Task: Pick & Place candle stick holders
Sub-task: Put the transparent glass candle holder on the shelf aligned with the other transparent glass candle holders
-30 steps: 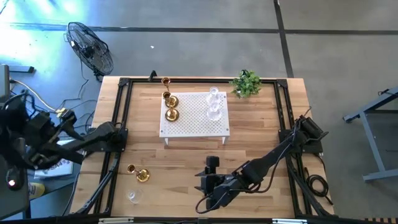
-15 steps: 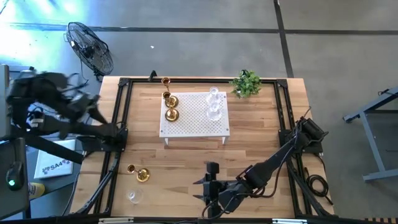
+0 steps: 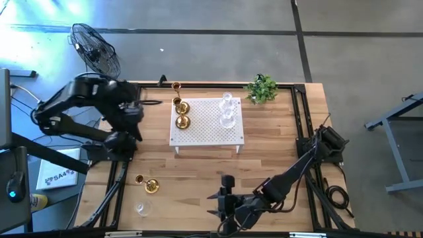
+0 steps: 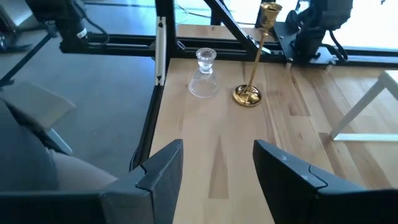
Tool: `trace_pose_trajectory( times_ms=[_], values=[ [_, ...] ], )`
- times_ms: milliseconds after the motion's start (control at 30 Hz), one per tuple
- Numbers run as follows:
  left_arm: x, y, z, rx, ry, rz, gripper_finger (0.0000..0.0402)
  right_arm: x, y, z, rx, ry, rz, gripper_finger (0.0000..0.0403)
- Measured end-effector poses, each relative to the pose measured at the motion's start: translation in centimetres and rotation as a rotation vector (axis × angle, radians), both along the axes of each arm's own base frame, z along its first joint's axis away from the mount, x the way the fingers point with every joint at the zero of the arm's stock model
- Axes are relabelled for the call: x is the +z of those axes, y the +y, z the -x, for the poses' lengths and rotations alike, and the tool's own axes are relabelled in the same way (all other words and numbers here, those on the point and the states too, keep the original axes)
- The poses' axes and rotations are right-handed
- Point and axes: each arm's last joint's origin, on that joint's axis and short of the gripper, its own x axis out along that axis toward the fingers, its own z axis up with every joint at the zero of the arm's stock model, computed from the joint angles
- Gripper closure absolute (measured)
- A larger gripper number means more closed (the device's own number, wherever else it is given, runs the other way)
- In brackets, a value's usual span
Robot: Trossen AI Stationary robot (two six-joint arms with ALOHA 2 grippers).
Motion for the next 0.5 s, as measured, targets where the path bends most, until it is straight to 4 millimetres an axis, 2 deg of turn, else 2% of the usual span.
trace_pose_trajectory(
  times_ms=[200, 500],
  values=[
    [-1.3, -1.0, -1.0, 0.071, 0.164, 0.045, 0.0176, 0.0, 0.4, 0.3, 0.046, -0.003, 0.068, 0.0214],
    [-2.5, -4.7, -1.7, 0.309, 0.428, 0.047, 0.0176, -0.1, -0.5, -0.4, 0.073, 0.000, 0.164, 0.0214]
  ],
)
